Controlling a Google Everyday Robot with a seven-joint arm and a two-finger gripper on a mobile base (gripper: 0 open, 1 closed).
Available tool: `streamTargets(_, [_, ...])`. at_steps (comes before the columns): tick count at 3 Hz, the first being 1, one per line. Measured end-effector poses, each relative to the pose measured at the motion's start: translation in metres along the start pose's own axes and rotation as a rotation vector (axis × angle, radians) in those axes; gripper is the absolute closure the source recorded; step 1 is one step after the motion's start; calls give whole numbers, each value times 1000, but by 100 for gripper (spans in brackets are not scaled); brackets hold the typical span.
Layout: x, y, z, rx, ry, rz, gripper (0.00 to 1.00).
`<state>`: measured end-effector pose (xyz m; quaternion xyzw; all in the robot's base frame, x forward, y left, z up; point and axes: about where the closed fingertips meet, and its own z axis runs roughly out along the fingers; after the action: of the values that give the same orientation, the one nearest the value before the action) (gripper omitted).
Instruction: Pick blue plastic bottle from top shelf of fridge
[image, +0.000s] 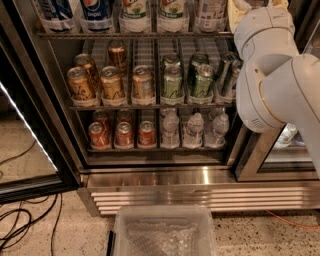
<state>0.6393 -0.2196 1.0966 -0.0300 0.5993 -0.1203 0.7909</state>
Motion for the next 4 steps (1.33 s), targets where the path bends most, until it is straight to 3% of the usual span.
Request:
streamTargets(3, [11, -12, 11, 32, 49, -9, 37])
streamTargets(4, [16, -15, 17, 38, 72, -17, 32])
